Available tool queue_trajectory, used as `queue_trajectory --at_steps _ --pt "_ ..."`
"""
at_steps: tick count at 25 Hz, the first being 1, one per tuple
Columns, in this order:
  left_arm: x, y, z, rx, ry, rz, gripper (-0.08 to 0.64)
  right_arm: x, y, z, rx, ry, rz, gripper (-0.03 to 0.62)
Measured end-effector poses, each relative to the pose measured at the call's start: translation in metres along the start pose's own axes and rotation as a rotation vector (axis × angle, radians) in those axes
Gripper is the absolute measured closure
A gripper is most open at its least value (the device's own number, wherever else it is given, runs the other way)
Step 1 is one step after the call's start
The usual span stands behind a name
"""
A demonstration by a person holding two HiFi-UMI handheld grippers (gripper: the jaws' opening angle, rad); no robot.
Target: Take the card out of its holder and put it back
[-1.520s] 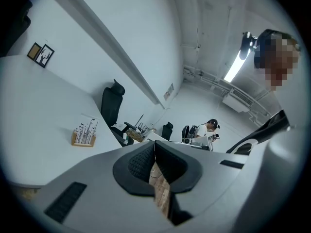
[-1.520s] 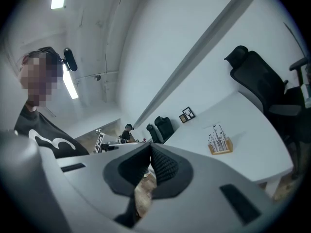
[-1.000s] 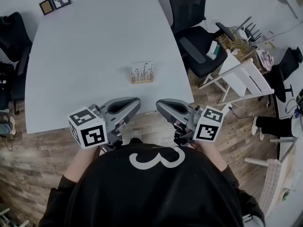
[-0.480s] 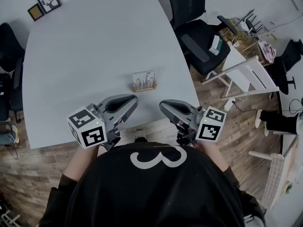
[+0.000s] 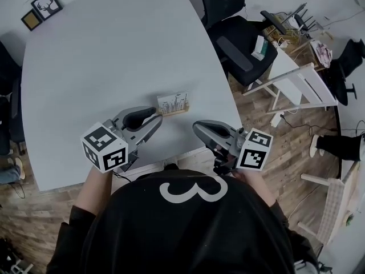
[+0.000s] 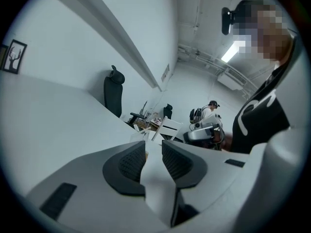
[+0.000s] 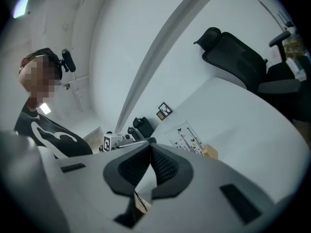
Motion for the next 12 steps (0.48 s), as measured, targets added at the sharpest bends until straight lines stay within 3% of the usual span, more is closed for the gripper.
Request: queue_trajectory --at_steps 8,12 --pt "-0.015 0.037 0.012 -0.117 0.007 0.054 0.46 0.003 -0.007 0.004 -0.027 0.02 0.039 0.582" --pt "-0.025 0.046 0.017 -0.132 0.025 0.083 0.46 0.009 -0.01 0.009 -0.037 0.013 0.067 0.581"
Point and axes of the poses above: the fingertips, and each gripper's own axes: x backward along the fingers, y to its left, z out of its underside, the point moved 7 cm from there along x, backward along the fingers, and after that the axes turned 1 degree about -x, right-handed, at the moved point
